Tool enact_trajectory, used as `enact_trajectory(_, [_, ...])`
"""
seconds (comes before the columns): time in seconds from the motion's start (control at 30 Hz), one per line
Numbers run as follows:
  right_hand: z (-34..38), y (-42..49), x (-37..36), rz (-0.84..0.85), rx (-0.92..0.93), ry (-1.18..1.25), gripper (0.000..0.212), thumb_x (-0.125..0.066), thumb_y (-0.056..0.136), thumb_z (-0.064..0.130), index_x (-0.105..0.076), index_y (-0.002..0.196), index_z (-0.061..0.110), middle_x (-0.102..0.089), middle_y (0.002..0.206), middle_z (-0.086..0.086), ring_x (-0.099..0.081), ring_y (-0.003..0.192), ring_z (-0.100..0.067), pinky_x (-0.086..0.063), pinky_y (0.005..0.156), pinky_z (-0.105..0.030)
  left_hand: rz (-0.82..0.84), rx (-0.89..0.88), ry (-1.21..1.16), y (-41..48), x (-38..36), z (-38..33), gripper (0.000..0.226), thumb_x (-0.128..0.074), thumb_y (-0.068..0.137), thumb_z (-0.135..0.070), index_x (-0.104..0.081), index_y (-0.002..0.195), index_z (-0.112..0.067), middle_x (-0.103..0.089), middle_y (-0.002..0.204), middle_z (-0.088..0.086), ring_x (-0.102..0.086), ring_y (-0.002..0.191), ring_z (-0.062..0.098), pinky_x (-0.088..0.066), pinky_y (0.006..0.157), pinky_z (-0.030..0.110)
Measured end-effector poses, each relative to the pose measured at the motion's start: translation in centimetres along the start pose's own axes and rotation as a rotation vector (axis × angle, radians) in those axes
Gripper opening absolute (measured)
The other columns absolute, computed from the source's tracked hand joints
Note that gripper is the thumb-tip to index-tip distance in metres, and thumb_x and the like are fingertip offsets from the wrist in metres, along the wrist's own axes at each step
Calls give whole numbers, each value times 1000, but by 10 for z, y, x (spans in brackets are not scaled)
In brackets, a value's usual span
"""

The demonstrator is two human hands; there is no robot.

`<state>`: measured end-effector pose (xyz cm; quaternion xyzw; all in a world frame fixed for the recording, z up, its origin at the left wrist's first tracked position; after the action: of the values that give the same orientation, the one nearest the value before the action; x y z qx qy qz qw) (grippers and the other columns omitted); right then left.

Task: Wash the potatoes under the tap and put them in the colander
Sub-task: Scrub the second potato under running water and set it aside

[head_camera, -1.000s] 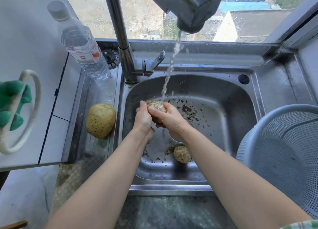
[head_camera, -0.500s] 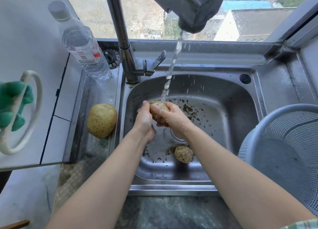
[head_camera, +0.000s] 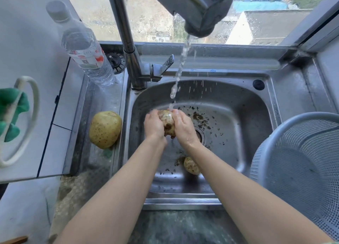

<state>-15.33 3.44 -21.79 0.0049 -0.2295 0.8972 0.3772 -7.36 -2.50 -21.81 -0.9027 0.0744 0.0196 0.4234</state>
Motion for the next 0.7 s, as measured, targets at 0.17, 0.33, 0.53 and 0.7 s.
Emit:
enact_trajectory(0.17, [4, 4, 10, -72, 15, 18, 36, -33, 105, 25, -68, 104, 14, -70, 96, -13, -69, 93, -28, -58, 80, -40, 196, -192, 241, -19, -4, -1, 23, -43, 103, -26, -54, 115, -10, -62, 98, 4, -59, 78, 9, -49, 54, 17])
enact_trajectory(0.33, [3, -1, 9, -67, 33, -21, 33, -34, 104, 26, -65, 104, 17, -66, 90, -6, -66, 87, -26, -53, 65, -32, 116, -69, 189, -9, -4, -5, 25, -41, 104, -32, -59, 107, -14, -63, 97, 6, -61, 78, 13, -53, 65, 28])
enact_trajectory(0.53, [2, 10, 12, -75, -86, -37, 45, -31, 89, 38, -66, 90, 10, -63, 83, -13, -60, 77, -32, -46, 62, -41, 266, -226, 275, -11, -6, 2, 28, -52, 98, -33, -56, 115, -11, -66, 104, 10, -64, 84, 14, -52, 65, 25])
enact_trajectory(0.7, [-4, 2, 10, -41, -77, -33, 42, -33, 94, 31, -68, 104, 10, -67, 89, -14, -62, 76, -25, -40, 51, -24, 120, -20, 255, -2, -4, -3, 29, -50, 99, -29, -70, 114, -15, -69, 99, 8, -63, 73, 15, -52, 64, 30])
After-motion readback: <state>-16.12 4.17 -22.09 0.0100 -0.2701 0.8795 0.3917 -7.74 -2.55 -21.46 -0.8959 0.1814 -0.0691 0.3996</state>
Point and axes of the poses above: each hand's wrist, its own y-axis towards the middle knuckle, its own x-axis out of the back of the hand, z = x × y, the point moved 6 cm from there along y, towards the middle knuckle
